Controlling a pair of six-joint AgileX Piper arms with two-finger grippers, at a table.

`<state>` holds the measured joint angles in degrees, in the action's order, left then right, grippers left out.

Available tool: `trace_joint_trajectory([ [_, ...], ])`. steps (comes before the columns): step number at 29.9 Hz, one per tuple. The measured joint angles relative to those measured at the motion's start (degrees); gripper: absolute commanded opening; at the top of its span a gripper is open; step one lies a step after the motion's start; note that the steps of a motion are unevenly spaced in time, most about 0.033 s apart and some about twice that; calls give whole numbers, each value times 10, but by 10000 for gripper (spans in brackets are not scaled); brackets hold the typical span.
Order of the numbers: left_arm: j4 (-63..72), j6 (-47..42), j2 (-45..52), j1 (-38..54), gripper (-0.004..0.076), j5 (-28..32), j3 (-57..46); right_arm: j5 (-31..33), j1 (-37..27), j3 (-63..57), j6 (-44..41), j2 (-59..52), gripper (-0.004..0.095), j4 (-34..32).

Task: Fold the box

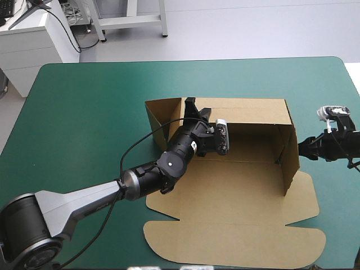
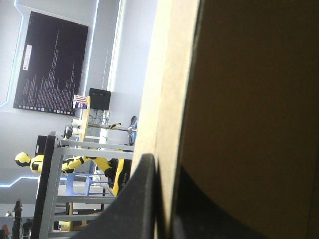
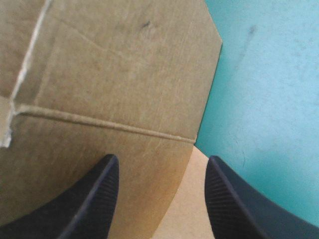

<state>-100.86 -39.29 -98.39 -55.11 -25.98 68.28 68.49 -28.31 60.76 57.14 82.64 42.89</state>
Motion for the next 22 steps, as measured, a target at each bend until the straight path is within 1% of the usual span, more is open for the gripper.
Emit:
trace_joint_trajectory([
  [2,-1,0,0,0,-8,0,0,1,0,0,0,-3,486,-12],
  [12,-2,0,0,0,-8,0,0,5,7,0,15,-34,488,-29],
  [14,-2,0,0,0,-8,0,0,5,24,0,21,-35,488,-32],
  [18,-2,0,0,0,-8,0,0,-4,82,0,41,-35,488,-47],
  [22,-2,0,0,0,-8,0,0,-60,121,-1,49,-35,487,-51],
])
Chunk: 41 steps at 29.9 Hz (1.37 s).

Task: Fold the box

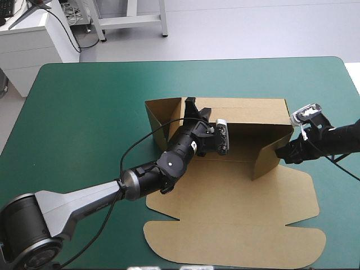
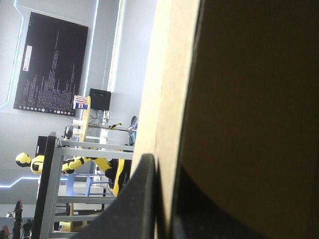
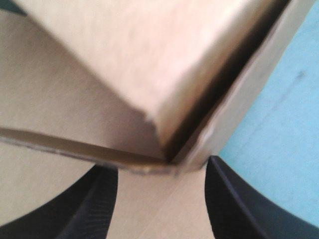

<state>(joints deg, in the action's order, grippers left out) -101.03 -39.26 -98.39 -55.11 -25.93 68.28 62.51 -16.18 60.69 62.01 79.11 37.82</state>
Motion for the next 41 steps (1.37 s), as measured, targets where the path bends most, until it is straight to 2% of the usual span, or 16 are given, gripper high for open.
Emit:
trace_joint_trajectory([
  [4,0,0,0,0,-8,0,0,-49,6,0,-13,0,487,5],
  [8,0,1,-1,0,-8,0,0,-57,6,0,-19,0,487,17],
  [14,-1,1,-1,0,-8,2,0,-101,6,-4,-19,3,486,94],
  [23,-1,1,-1,0,-8,-1,0,-98,6,-6,-22,36,486,126],
  [35,0,1,-1,0,-8,-1,0,-87,6,-6,-8,53,480,132],
  [38,0,1,-1,0,-8,-1,0,-85,6,-4,-6,61,401,135],
  [41,0,1,-1,0,-8,-1,0,-85,5,-1,0,72,221,142],
])
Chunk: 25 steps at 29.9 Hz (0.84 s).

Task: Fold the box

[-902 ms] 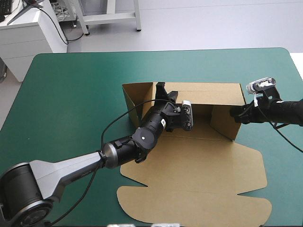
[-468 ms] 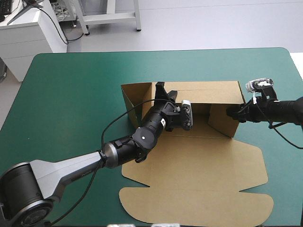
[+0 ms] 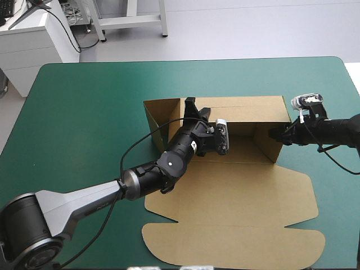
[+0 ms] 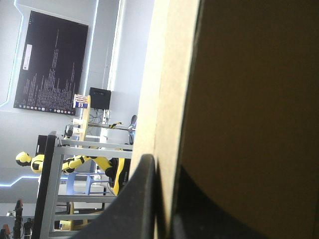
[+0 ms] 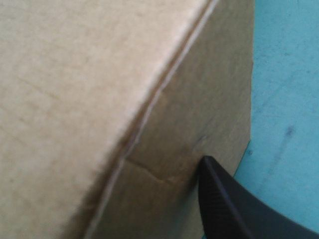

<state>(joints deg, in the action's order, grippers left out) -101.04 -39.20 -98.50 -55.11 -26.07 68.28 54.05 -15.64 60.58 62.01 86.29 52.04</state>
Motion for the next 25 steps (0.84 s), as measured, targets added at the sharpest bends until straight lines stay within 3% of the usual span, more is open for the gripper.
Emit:
trace_joint_trajectory([
  [3,0,-1,0,-1,-8,3,0,-12,0,2,17,2,-24,5],
  [11,0,-5,2,-5,-8,7,0,-41,3,5,63,4,1,8],
  [25,4,-8,2,-5,-8,9,0,-47,9,7,63,4,2,-6],
])
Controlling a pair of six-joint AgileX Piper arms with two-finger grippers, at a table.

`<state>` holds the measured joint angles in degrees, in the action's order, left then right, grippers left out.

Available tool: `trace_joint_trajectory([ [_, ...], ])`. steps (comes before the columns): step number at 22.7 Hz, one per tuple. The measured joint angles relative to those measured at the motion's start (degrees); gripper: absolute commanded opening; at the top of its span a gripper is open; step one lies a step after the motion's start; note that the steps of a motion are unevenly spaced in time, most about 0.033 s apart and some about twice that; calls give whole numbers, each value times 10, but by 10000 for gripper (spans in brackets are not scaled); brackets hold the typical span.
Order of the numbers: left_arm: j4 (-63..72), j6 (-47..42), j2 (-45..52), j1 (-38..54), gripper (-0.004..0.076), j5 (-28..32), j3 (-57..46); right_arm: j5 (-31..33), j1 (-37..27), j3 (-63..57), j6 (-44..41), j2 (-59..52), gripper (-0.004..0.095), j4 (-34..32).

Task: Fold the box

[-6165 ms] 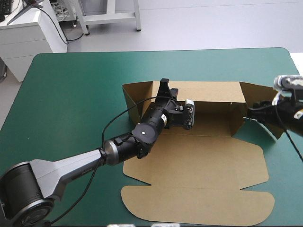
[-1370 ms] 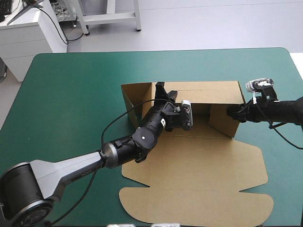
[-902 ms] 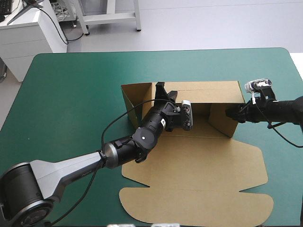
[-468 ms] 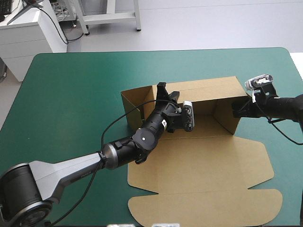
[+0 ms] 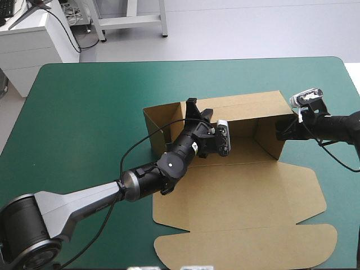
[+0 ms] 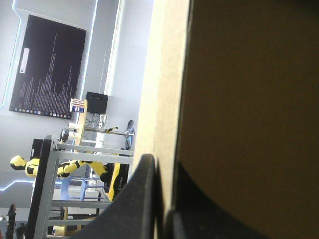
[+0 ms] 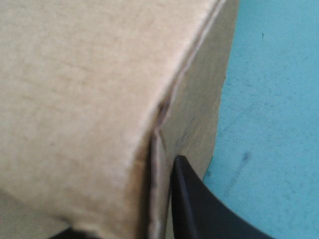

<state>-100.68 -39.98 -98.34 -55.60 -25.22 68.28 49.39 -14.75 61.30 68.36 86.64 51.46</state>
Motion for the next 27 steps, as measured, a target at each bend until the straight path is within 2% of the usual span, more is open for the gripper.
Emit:
trace_joint_trajectory([
  [3,0,-2,0,0,0,0,0,0,3,0,-3,0,2,-3],
  [6,0,-2,0,0,69,-2,0,-11,18,4,-24,0,2,-29],
  [8,1,-2,0,0,158,-4,0,-26,33,6,-44,-2,2,-54],
  [11,12,-2,-1,0,407,-10,-1,-52,53,7,-66,-4,3,-77],
  [12,17,-2,-2,0,449,-10,-2,-56,57,7,-70,-4,3,-79],
  [24,43,-5,42,-24,440,0,-7,-65,64,7,-82,-3,3,-81],
  [27,44,-5,71,-48,405,0,-7,-69,65,8,-97,-2,4,-81],
])
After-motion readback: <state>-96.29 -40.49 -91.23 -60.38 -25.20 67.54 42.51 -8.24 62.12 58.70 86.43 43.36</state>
